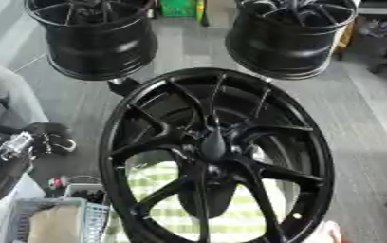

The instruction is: Pull the pin out of the wheel hub.

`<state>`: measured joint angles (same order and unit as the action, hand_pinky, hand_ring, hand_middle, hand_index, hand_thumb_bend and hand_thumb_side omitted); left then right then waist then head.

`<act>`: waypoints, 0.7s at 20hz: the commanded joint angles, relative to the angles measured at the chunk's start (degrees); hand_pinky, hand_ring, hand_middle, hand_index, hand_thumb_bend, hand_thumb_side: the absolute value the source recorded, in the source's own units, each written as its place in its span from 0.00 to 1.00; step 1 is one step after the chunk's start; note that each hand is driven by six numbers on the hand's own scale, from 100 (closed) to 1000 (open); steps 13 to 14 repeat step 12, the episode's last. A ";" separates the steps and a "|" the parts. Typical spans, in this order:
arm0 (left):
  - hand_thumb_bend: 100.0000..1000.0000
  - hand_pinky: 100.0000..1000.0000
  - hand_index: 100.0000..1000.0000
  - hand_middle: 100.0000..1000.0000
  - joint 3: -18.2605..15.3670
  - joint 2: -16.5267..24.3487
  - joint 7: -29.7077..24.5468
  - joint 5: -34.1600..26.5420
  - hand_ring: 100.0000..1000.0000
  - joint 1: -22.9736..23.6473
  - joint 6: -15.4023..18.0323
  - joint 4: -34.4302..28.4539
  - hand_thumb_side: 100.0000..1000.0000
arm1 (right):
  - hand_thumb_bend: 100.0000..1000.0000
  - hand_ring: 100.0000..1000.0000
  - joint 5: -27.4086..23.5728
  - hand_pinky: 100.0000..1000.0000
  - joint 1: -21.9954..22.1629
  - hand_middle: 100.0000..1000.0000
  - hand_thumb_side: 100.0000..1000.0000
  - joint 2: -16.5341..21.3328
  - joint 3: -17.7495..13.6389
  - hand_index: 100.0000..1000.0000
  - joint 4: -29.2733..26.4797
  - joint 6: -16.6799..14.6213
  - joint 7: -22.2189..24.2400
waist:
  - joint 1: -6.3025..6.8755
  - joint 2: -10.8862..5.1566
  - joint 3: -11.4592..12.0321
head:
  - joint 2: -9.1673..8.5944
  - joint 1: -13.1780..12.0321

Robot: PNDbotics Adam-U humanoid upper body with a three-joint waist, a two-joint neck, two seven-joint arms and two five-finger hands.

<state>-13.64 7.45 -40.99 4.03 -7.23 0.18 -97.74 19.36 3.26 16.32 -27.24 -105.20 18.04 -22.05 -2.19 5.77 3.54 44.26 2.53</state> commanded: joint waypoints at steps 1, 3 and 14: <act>0.00 0.65 0.75 0.62 0.07 0.35 -0.17 0.01 0.66 -0.56 0.23 -0.69 0.91 | 0.00 0.55 -3.35 0.52 0.35 0.73 0.58 -0.05 2.11 0.86 -0.42 -2.98 -3.31 | 0.11 -0.32 0.00 | -0.15 0.11; 0.00 0.65 0.75 0.62 0.10 0.22 -0.19 0.02 0.66 -0.65 0.17 -0.69 0.91 | 0.00 0.54 -5.15 0.52 0.61 0.72 0.60 -0.92 3.99 0.86 -0.57 -4.88 -5.20 | 0.14 -0.26 0.05 | -0.15 0.10; 0.00 0.65 0.75 0.62 0.48 0.01 -0.60 -0.06 0.66 -0.66 0.22 -0.65 0.91 | 0.00 0.53 -9.45 0.51 0.99 0.69 0.62 -2.84 12.96 0.85 0.84 -11.85 -14.05 | 0.39 -0.20 0.51 | -0.15 0.28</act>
